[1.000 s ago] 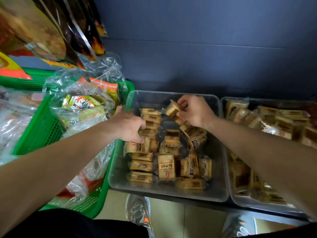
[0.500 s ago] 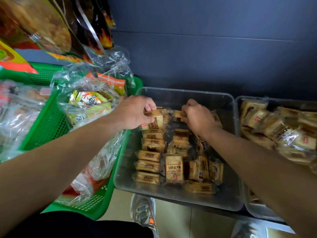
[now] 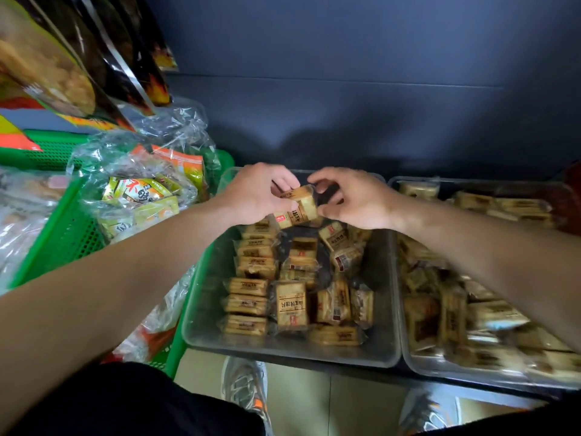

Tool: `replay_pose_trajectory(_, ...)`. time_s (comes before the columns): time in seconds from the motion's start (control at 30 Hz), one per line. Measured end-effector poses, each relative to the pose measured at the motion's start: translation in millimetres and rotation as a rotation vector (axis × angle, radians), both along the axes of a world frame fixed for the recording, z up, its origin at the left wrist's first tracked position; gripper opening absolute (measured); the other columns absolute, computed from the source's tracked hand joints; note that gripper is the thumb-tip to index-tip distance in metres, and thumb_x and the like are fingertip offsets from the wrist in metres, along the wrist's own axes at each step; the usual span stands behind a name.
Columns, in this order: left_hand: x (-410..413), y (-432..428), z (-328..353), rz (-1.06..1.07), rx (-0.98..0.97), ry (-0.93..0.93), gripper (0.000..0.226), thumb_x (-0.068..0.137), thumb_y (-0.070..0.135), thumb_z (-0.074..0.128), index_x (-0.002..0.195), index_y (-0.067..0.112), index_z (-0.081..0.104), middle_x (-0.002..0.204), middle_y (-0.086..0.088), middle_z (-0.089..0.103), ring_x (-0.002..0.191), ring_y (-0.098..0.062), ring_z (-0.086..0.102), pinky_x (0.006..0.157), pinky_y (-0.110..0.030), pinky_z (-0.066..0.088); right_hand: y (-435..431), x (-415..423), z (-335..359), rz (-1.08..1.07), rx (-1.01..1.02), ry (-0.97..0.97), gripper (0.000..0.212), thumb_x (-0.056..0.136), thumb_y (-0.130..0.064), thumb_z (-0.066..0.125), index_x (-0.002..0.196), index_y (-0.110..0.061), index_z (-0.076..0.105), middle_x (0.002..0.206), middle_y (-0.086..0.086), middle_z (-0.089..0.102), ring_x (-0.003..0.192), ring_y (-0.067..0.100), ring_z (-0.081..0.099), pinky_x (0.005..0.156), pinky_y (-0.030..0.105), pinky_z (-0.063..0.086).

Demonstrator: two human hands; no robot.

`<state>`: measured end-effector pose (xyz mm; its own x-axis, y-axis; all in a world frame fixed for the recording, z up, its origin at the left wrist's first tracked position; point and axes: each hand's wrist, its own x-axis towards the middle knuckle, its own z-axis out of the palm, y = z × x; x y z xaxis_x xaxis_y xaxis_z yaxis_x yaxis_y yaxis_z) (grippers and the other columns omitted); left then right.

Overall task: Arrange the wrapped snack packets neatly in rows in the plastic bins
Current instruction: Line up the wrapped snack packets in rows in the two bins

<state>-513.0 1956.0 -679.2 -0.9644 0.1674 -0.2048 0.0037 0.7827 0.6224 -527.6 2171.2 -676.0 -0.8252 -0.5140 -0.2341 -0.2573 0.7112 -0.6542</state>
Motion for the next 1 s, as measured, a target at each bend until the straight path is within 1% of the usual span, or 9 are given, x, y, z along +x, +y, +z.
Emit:
replay_pose_trajectory(0.1, 1.2, 11.6, 1.6, -0.021, 0.061, -0.020, 0.033, 0.079, 0.027, 0.086, 0.107, 0.033, 0.071, 0.093, 0.017, 0.071, 0.082, 0.011, 0.064, 0.079, -0.012, 0.047, 5.7, 1.6, -8.6, -0.030, -0.068, -0.050, 0.062, 0.084, -0.023, 0.082, 0.139, -0.023, 0.053, 0.113, -0.009, 0.066, 0.094, 0.011, 0.067, 0.080, 0.026, 0.054)
replay_pose_trajectory(0.17, 4.0, 14.5, 1.0, -0.011, 0.103, -0.041, 0.038, 0.081, 0.028, 0.085, 0.113, 0.033, 0.067, 0.097, 0.014, 0.071, 0.086, 0.004, 0.066, 0.082, -0.017, 0.051, 8.2, -1.0, -13.2, -0.043, -0.072, -0.064, 0.061, 0.080, -0.024, 0.086, 0.133, -0.023, 0.057, 0.106, -0.013, 0.066, 0.092, 0.006, 0.065, 0.077, 0.022, 0.049)
replay_pose_trajectory(0.23, 6.2, 15.2, 1.7, 0.028, 0.181, -0.050, 0.042, 0.083, 0.023, 0.083, 0.118, 0.031, 0.062, 0.101, 0.009, 0.071, 0.086, -0.004, 0.070, 0.082, -0.024, 0.057, 10.5, -6.1, -16.9, -0.072, -0.101, -0.100, 0.059, 0.076, -0.020, 0.088, 0.127, -0.021, 0.059, 0.104, -0.011, 0.067, 0.094, 0.009, 0.066, 0.083, 0.028, 0.054)
replay_pose_trajectory(0.33, 9.6, 13.4, 7.4, 0.065, 0.307, -0.113, 0.045, 0.087, 0.007, 0.077, 0.123, 0.026, 0.059, 0.108, -0.004, 0.067, 0.089, -0.014, 0.074, 0.075, -0.028, 0.062, 15.0, -13.5, -17.7, -0.111, -0.296, -0.272, 0.048, 0.077, -0.004, 0.085, 0.117, -0.017, 0.060, 0.107, 0.003, 0.071, 0.093, 0.015, 0.070, 0.092, 0.038, 0.057)
replay_pose_trajectory(0.47, 11.1, 8.4, 9.7, 0.120, 0.400, -0.160, 0.042, 0.086, -0.001, 0.075, 0.117, 0.024, 0.061, 0.115, -0.012, 0.067, 0.098, -0.020, 0.074, 0.082, -0.036, 0.063, 12.5, -15.0, -16.4, -0.092, -0.358, -0.368, 0.041, 0.082, 0.000, 0.079, 0.117, -0.010, 0.063, 0.105, 0.005, 0.073, 0.095, 0.016, 0.072, 0.085, 0.031, 0.058)
replay_pose_trajectory(0.57, 6.2, 3.6, 0.1, 0.134, 0.224, -0.091, 0.041, 0.082, 0.008, 0.078, 0.114, 0.027, 0.061, 0.111, 0.001, 0.070, 0.099, -0.015, 0.071, 0.094, -0.037, 0.057, 4.2, -13.4, -20.7, -0.142, -0.326, -0.308, 0.032, 0.083, -0.005, 0.079, 0.110, -0.015, 0.065, 0.100, 0.005, 0.071, 0.089, 0.020, 0.070, 0.079, 0.037, 0.059)
replay_pose_trajectory(0.67, 1.7, -8.2, -12.2, 0.071, -0.039, -0.024, 0.044, 0.084, 0.017, 0.080, 0.123, 0.025, 0.061, 0.109, 0.012, 0.067, 0.102, -0.013, 0.067, 0.100, -0.034, 0.051, 3.1, -15.2, -28.0, -0.093, -0.072, -0.084, 0.032, 0.078, -0.018, 0.084, 0.104, -0.023, 0.067, 0.095, -0.003, 0.069, 0.088, 0.014, 0.067, 0.076, 0.032, 0.054)
replay_pose_trajectory(0.9, 1.0, -36.8, -27.2, -0.104, -0.342, 0.028, 0.025, 0.091, 0.021, 0.073, 0.115, 0.025, 0.068, 0.114, 0.006, 0.066, 0.104, -0.015, 0.062, 0.091, -0.031, 0.049, -20.2, -18.2, -43.4, 0.039, 0.197, 0.064, 0.030, 0.086, -0.027, 0.076, 0.115, -0.027, 0.069, 0.103, -0.007, 0.067, 0.094, 0.013, 0.062, 0.087, 0.039, 0.055)
replay_pose_trajectory(1.0, 4.9, -42.8, -33.9, -0.159, -0.432, -0.003, 0.026, 0.091, 0.025, 0.073, 0.115, 0.029, 0.066, 0.114, 0.010, 0.063, 0.107, -0.015, 0.059, 0.090, -0.032, 0.047, -34.5, -23.5, -36.7, 0.104, 0.297, 0.079, 0.030, 0.082, -0.029, 0.077, 0.111, -0.030, 0.070, 0.096, -0.009, 0.066, 0.091, 0.015, 0.061, 0.080, 0.039, 0.054)
